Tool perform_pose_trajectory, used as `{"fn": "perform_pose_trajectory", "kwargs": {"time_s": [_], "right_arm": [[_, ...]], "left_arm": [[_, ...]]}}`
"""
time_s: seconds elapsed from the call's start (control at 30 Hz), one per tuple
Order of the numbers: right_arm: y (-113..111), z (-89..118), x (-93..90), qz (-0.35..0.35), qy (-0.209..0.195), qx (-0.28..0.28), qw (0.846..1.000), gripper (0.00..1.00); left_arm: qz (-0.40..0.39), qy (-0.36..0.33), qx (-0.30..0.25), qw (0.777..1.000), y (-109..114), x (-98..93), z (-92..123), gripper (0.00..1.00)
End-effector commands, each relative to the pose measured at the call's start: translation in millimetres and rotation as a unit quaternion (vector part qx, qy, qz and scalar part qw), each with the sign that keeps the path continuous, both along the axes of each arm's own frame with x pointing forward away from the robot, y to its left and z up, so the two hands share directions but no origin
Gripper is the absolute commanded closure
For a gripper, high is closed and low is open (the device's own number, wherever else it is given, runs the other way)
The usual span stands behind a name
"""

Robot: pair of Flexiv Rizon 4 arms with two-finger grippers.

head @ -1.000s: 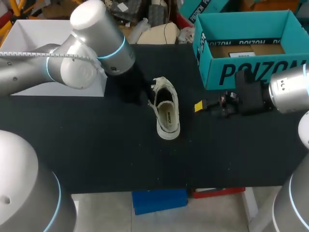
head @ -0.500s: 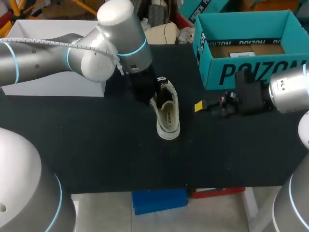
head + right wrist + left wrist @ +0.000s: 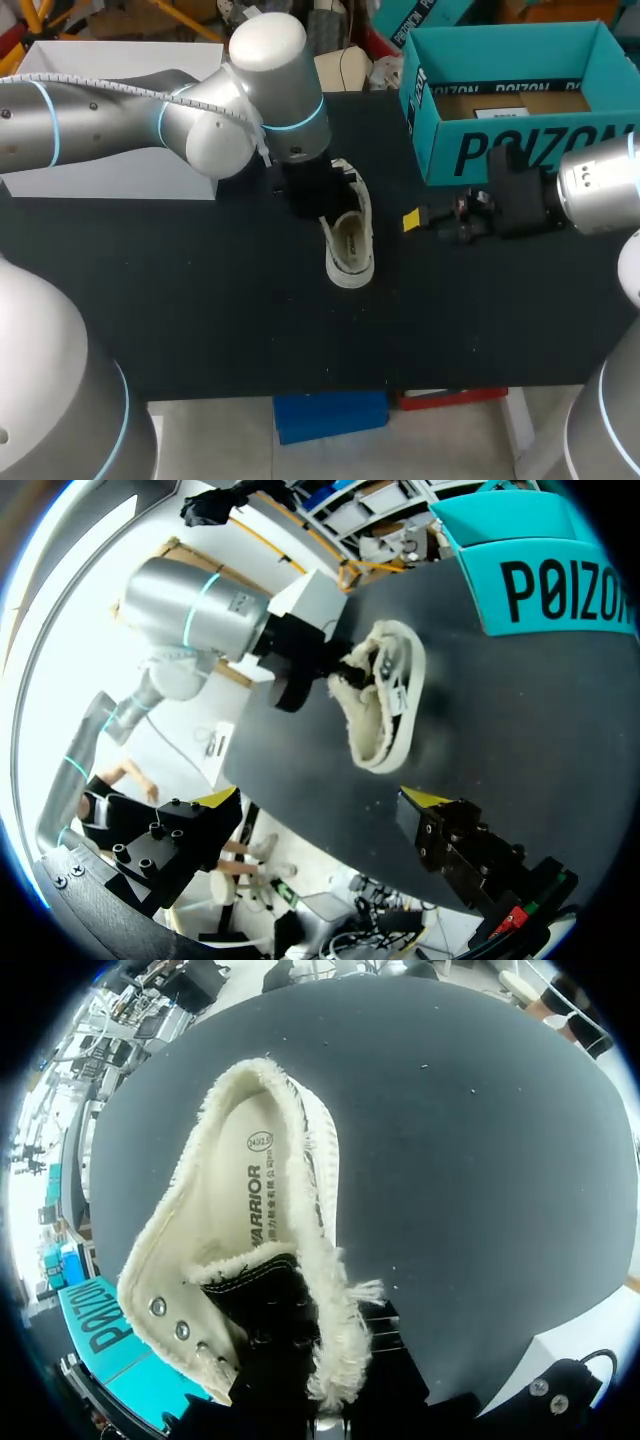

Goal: Take the shoe out of the shoebox, open the shoe tongue, remove and reinsert the insole, then place the shoe into the shoebox

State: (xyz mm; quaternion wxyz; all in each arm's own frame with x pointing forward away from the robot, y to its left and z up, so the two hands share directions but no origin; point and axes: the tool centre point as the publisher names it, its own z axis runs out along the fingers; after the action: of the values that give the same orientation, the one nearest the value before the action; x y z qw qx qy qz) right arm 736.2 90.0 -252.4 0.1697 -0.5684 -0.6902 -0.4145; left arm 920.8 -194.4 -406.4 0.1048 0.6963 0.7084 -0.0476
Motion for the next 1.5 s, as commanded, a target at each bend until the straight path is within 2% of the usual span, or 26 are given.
{"fn": "perform_pose_trajectory", "kwargs": {"time_s": [0.03,0.2,0.4,0.53,0.67,0.9,1.03,1.13,1.2,1.27,1.33,1.4,1.47,1.5], "right_arm": [[0.5,0.1,0.4,0.000,0.000,0.000,1.000,0.00],[0.5,0.1,0.4,0.000,0.000,0.000,1.000,0.00],[0.5,0.1,0.4,0.000,0.000,0.000,1.000,0.00],[0.5,0.1,0.4,0.000,0.000,0.000,1.000,0.00],[0.5,0.1,0.4,0.000,0.000,0.000,1.000,0.00],[0.5,0.1,0.4,0.000,0.000,0.000,1.000,0.00],[0.5,0.1,0.4,0.000,0.000,0.000,1.000,0.00],[0.5,0.1,0.4,0.000,0.000,0.000,1.000,0.00],[0.5,0.1,0.4,0.000,0.000,0.000,1.000,0.00],[0.5,0.1,0.4,0.000,0.000,0.000,1.000,0.00],[0.5,0.1,0.4,0.000,0.000,0.000,1.000,0.00],[0.5,0.1,0.4,0.000,0.000,0.000,1.000,0.00],[0.5,0.1,0.4,0.000,0.000,0.000,1.000,0.00],[0.5,0.1,0.4,0.000,0.000,0.000,1.000,0.00]], "left_arm": [[0.004,-0.001,-0.006,1.000,0.4,1.3,15.3,1.00],[0.011,0.006,-0.031,0.999,2.3,7.3,63.9,1.00],[0.084,0.001,-0.071,0.994,13.4,22.3,144.4,1.00],[0.194,0.001,-0.085,0.977,36.2,40.2,190.9,1.00],[0.283,-0.015,-0.097,0.954,73.5,61.4,216.4,1.00],[0.432,-0.038,-0.111,0.894,153.7,104.0,232.0,1.00],[0.505,-0.045,-0.123,0.853,201.4,121.2,230.6,1.00],[0.537,-0.049,-0.133,0.832,234.9,131.5,225.3,1.00],[0.557,-0.074,-0.132,0.817,257.3,140.1,220.0,1.00],[0.570,-0.060,-0.137,0.808,275.1,147.5,213.9,1.00],[0.575,-0.089,-0.131,0.803,293.5,153.3,207.4,1.00],[0.593,-0.073,-0.136,0.790,309.6,158.8,202.4,1.00],[0.585,-0.096,-0.122,0.796,323.5,164.0,197.9,1.00],[0.600,-0.083,-0.126,0.785,331.3,166.7,196.3,1.00]]}}
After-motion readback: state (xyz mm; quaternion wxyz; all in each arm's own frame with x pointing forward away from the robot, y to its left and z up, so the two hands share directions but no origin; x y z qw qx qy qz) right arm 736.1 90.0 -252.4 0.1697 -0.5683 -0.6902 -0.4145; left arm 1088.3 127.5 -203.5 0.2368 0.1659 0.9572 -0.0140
